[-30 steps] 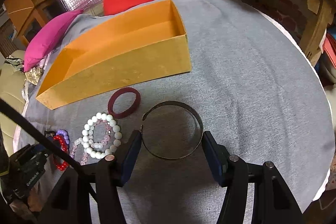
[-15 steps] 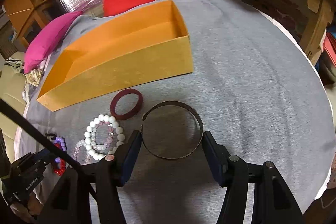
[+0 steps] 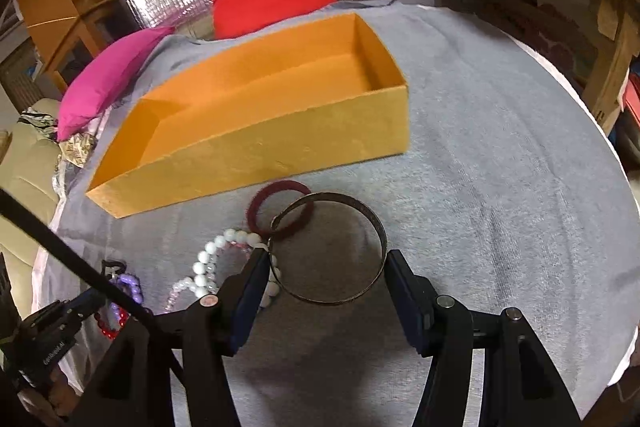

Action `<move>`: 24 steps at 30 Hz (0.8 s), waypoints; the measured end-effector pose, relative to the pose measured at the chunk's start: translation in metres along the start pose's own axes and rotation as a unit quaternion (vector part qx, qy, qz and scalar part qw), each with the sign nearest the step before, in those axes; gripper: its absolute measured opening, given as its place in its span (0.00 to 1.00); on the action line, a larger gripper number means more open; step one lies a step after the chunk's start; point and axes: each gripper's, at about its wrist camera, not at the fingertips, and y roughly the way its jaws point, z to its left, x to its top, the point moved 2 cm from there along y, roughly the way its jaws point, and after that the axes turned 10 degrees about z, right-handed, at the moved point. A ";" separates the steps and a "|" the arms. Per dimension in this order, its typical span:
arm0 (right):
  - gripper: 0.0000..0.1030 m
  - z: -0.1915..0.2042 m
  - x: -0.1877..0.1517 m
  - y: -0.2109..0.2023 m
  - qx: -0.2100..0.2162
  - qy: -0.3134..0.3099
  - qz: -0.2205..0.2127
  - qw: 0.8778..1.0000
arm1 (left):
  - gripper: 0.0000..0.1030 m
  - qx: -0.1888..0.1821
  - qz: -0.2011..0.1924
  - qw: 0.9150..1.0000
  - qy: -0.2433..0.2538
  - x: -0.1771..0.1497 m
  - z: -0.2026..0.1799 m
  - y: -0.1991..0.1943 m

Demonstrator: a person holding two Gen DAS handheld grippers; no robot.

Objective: Organize jewelry
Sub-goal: 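Lift both bracelets and carry them over the orange box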

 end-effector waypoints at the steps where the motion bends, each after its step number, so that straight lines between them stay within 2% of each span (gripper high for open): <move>1: 0.61 0.001 0.001 0.000 0.003 -0.001 -0.004 1.000 | 0.09 -0.002 -0.007 1.000 -0.005 0.002 0.001 -0.002; 10: 0.61 0.015 0.005 -0.013 0.031 -0.016 -0.046 0.998 | 0.09 -0.019 -0.067 0.997 -0.013 0.020 -0.005 -0.025; 14: 0.61 0.028 0.014 -0.028 0.038 -0.036 -0.096 0.994 | 0.09 -0.025 -0.086 0.996 0.000 0.036 -0.022 -0.031; 18: 0.61 0.040 0.030 -0.035 0.047 -0.051 -0.130 0.989 | 0.09 -0.029 -0.110 0.993 0.006 0.072 -0.036 -0.041; 24: 0.61 0.052 0.067 -0.022 0.062 -0.043 -0.139 0.987 | 0.09 -0.010 -0.157 0.987 -0.006 0.132 -0.043 -0.041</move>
